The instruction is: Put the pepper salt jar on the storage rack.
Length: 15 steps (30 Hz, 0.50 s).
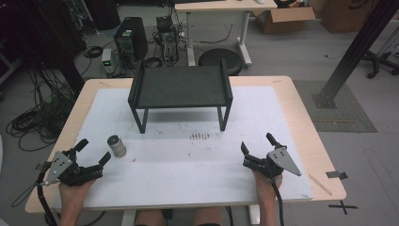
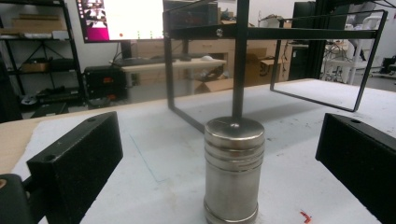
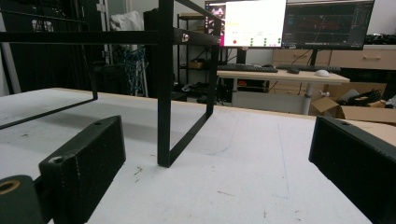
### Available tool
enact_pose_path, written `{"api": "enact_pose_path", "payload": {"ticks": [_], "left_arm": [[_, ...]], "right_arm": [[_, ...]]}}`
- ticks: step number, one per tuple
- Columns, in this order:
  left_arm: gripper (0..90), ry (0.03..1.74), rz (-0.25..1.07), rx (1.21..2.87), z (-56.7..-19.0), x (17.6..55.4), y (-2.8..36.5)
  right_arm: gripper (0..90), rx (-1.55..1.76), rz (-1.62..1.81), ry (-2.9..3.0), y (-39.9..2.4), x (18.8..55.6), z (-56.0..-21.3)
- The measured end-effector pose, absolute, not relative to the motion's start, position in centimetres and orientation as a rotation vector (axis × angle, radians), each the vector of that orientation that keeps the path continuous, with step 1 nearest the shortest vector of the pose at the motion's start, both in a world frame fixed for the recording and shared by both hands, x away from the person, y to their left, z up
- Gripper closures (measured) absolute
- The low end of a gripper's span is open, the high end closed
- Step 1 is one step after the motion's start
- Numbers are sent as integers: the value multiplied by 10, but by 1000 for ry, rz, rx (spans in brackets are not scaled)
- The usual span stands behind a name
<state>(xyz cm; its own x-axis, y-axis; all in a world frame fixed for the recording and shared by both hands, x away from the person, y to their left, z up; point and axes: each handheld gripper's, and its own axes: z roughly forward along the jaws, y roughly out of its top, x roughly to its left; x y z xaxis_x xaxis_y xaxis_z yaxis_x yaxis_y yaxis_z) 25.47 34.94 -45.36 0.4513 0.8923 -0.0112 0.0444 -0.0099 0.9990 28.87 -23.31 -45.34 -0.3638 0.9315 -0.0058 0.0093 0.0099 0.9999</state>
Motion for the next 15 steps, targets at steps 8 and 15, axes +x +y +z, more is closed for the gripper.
{"api": "enact_pose_path", "payload": {"ticks": [8,15], "left_arm": [[8,890,833,1428,-454,255,349],[2,889,835,1421,-454,254,350]], "right_arm": [[33,1012,1466,1491,-233,289,-453],[33,1010,1465,1491,-233,289,-453]]}}
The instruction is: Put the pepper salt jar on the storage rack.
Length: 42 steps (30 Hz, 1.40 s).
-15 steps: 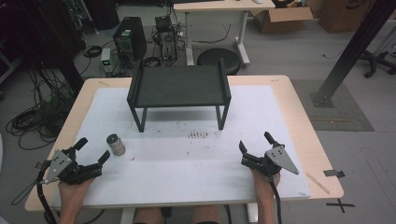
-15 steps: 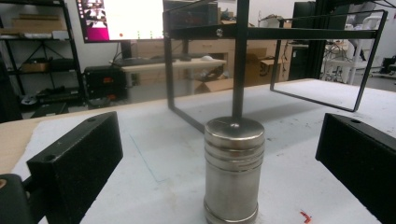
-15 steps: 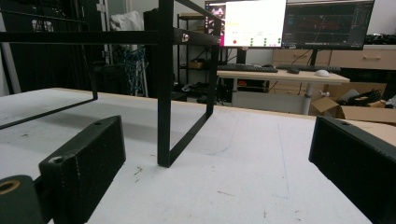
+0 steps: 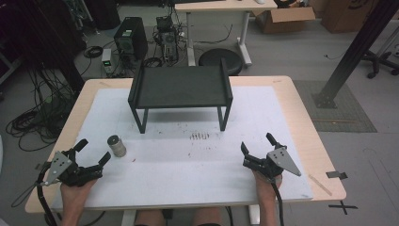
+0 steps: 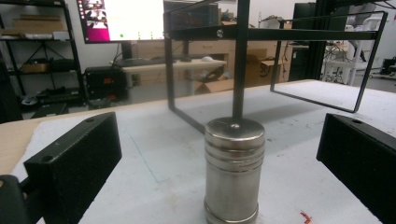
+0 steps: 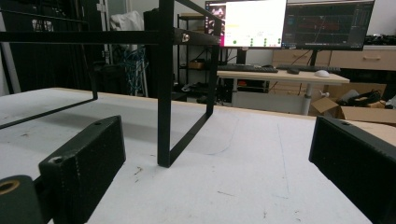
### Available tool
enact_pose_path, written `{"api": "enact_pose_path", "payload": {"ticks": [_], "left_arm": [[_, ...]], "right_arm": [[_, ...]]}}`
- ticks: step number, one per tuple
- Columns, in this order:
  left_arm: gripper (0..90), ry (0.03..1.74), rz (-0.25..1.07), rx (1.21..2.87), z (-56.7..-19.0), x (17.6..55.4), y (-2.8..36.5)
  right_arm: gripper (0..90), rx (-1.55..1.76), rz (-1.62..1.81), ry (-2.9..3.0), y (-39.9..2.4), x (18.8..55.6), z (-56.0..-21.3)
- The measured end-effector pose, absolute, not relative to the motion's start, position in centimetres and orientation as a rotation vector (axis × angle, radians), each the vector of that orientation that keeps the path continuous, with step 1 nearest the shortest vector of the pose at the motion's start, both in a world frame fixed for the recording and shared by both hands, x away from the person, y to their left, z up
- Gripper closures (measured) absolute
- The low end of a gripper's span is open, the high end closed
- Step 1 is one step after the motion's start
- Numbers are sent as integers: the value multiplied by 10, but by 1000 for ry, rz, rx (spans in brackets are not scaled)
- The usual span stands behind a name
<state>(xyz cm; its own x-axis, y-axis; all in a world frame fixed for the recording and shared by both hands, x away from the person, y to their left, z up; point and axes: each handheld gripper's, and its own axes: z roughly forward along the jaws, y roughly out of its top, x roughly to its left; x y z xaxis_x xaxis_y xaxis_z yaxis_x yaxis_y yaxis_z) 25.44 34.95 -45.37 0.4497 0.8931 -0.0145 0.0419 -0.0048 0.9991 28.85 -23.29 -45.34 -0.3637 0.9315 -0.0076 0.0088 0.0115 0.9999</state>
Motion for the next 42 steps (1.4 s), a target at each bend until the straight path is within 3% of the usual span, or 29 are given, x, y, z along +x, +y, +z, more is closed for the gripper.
{"api": "enact_pose_path", "payload": {"ticks": [19,42], "left_arm": [[3,898,830,1455,-452,256,349],[27,829,608,1704,-424,278,358]], "right_arm": [[32,1008,1464,1492,-233,288,-453],[32,1007,1464,1490,-233,288,-453]]}}
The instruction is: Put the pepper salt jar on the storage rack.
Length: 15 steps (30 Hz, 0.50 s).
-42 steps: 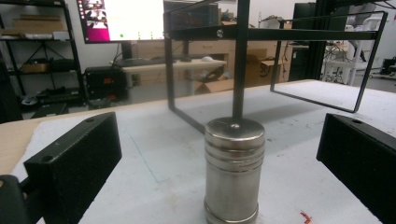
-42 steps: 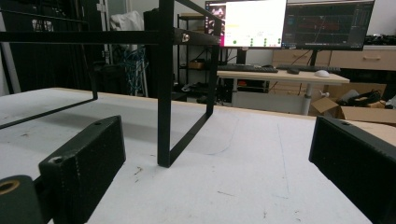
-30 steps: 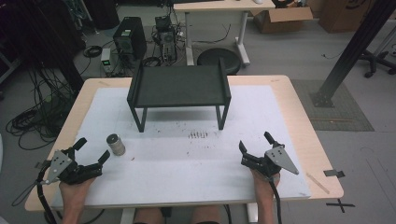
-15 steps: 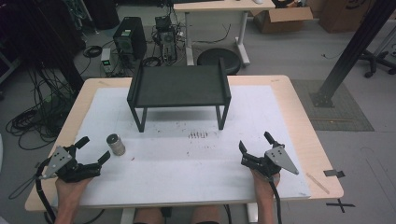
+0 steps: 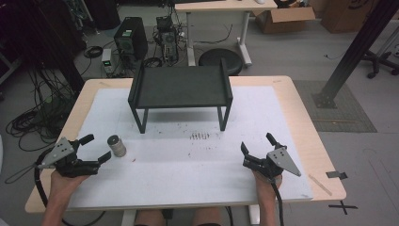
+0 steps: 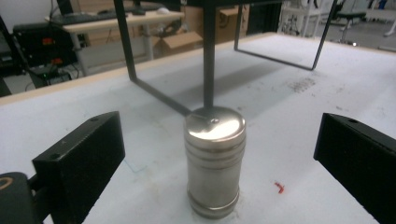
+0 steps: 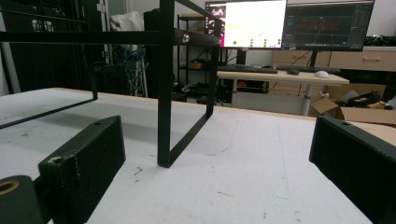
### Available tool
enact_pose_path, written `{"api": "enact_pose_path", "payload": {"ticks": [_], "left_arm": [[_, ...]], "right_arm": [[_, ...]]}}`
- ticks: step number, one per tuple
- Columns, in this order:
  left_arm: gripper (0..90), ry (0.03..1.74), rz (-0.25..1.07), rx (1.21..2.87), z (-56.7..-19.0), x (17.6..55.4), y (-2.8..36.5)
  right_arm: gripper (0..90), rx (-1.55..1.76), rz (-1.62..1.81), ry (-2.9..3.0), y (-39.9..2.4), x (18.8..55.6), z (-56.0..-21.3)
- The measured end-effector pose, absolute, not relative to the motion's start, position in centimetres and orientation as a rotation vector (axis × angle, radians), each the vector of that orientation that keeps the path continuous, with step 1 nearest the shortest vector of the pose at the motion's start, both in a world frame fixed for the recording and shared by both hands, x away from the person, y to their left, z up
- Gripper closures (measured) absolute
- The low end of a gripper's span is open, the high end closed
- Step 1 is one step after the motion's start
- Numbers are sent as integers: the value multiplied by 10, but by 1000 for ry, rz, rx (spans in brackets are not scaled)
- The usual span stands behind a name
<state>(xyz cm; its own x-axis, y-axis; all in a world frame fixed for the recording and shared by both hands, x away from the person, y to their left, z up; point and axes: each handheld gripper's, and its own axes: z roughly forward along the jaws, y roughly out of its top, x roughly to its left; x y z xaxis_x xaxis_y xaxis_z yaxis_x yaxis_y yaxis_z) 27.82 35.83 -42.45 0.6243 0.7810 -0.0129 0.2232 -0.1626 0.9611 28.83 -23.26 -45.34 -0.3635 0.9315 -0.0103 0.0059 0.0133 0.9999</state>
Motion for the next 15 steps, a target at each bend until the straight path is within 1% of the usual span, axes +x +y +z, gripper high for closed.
{"api": "enact_pose_path", "payload": {"ticks": [5,15], "left_arm": [[46,840,560,1755,-426,284,355],[71,880,521,1819,-431,294,348]], "right_arm": [[32,1006,1465,1491,-233,288,-453],[31,1006,1465,1490,-233,288,-453]]}}
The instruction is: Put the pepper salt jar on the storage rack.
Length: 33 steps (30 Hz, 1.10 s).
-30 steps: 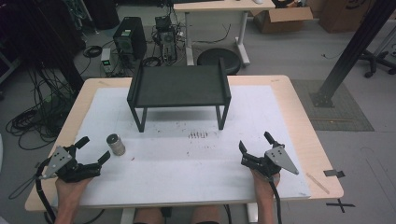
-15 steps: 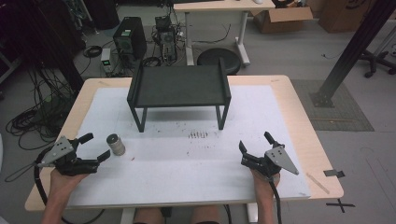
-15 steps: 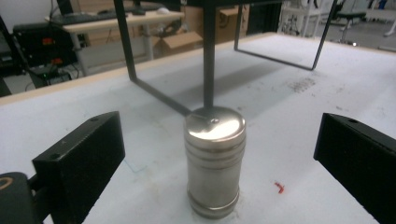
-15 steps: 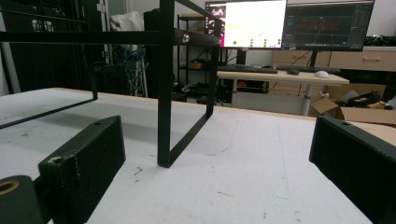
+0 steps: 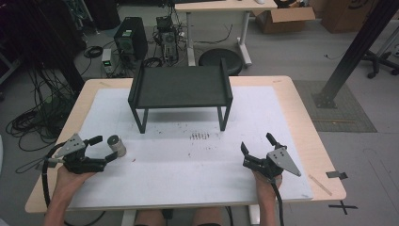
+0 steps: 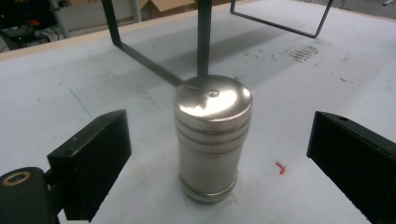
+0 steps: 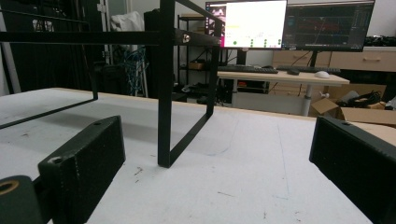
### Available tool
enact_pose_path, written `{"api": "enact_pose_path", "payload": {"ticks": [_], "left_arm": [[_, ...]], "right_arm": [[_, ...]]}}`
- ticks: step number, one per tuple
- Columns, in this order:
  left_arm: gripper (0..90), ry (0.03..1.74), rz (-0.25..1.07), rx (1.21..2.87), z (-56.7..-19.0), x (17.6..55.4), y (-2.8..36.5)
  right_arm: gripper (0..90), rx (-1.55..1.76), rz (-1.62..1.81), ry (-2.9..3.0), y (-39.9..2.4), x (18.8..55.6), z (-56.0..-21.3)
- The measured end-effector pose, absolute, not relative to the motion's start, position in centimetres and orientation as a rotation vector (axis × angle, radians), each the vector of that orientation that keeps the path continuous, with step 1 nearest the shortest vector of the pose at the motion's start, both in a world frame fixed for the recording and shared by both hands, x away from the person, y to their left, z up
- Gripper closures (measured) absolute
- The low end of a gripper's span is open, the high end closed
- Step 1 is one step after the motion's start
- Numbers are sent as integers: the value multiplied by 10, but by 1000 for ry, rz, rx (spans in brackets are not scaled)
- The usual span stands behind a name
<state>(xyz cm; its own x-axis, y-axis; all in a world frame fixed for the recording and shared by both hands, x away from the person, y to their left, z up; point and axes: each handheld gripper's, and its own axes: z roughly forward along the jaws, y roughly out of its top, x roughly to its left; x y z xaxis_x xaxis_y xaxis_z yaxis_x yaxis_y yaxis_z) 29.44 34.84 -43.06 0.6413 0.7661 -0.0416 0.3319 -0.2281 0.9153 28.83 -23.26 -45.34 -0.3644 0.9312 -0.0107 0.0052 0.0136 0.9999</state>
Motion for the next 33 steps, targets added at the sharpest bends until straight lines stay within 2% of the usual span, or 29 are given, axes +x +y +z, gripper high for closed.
{"api": "enact_pose_path", "payload": {"ticks": [10,20,33], "left_arm": [[138,917,507,1882,-433,308,339],[298,922,498,1901,-432,311,338],[421,922,522,1911,-433,310,337]], "right_arm": [[31,1007,1466,1491,-233,288,-453],[31,1009,1465,1492,-233,289,-453],[31,1009,1465,1493,-233,289,-453]]}}
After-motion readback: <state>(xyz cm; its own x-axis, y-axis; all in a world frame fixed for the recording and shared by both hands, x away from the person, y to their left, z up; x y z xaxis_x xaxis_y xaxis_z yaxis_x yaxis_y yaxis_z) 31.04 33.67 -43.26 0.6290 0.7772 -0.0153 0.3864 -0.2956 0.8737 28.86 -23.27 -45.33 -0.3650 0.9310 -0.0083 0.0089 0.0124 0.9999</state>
